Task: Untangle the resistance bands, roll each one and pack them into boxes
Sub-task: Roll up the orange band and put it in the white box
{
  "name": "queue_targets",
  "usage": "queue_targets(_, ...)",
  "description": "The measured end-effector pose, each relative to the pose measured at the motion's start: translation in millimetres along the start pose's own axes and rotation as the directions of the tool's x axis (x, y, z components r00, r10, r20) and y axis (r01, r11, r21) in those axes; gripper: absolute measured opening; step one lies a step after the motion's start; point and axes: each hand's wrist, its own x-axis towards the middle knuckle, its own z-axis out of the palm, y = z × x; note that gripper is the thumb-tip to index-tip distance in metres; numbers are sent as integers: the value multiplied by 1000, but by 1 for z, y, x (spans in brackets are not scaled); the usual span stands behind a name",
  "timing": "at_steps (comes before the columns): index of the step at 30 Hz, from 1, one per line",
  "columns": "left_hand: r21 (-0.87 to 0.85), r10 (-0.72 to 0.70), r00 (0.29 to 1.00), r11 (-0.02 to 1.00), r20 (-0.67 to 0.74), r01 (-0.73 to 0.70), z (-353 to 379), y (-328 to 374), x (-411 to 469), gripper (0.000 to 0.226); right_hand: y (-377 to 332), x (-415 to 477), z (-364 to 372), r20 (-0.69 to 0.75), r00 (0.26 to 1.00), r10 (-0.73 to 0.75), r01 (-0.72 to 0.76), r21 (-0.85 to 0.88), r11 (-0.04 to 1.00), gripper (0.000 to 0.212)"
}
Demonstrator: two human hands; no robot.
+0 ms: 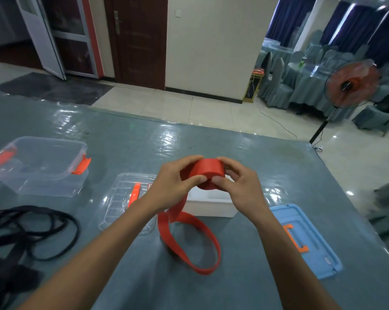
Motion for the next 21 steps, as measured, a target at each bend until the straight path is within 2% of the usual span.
queue_targets(3,-29,8,1000,1000,-28,-8,6,-1,-5,43,0,-1,1,-19,999,32,-28,185,982,41)
queue_targets(6,-123,-84,996,989,-33,79,13,-8,-10,43,-1,-5,4,-32,995,93,-75,369,927,38)
queue_targets(10,-325,-197,980,927,3,188,21,-6,-14,36,2,-10,11,-59,986,153,-99,528,844,32)
queue_targets(14,-398,-215,977,895,6,199,21,-4,-17,31,5,-15,20,-44,986,160,-103,594,798,28)
queue_targets(16,-383,-215,976,899,40,214,17,-7,-17,33,8,-16,21,-40,992,117,-85,466,880,28)
queue_targets(18,-279,-189,980,939,70,201,9,-7,-16,35,12,-14,14,-56,998,25,-18,120,993,35)
queue_targets(19,-180,-163,983,968,84,176,4,-6,-14,35,12,-13,8,-43,999,-16,13,-71,997,44)
queue_targets(21,62,-97,984,994,152,88,-5,-4,-7,29,6,-11,-2,80,994,-72,93,-300,949,61)
